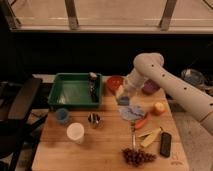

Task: Place sponge in metal cup

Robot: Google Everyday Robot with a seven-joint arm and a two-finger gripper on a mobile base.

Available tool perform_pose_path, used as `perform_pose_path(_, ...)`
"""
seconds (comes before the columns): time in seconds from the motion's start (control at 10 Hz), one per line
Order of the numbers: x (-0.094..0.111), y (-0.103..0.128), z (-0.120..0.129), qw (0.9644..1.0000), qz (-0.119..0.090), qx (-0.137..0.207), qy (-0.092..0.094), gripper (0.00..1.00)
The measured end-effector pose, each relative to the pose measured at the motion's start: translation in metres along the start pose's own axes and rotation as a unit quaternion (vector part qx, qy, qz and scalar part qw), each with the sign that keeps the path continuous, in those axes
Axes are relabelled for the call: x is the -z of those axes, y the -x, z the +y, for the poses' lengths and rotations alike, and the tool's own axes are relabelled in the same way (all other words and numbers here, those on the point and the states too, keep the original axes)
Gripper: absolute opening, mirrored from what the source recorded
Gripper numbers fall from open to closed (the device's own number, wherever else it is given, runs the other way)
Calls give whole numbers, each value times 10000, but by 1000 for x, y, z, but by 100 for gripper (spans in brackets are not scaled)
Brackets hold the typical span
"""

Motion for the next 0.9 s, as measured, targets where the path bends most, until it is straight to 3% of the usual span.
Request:
perform_pose_path(0.3,-2,2,-3,9999,17,127,30,0)
perform_pose_path(0.5,-10,13,-21,9979,28,654,-16,0)
perform_pose_path(0.7,-23,28,-53,9917,11,1265,-216,0)
perform_pose_path(0.9,-38,46,-82,9819,-42,1804,-580,0)
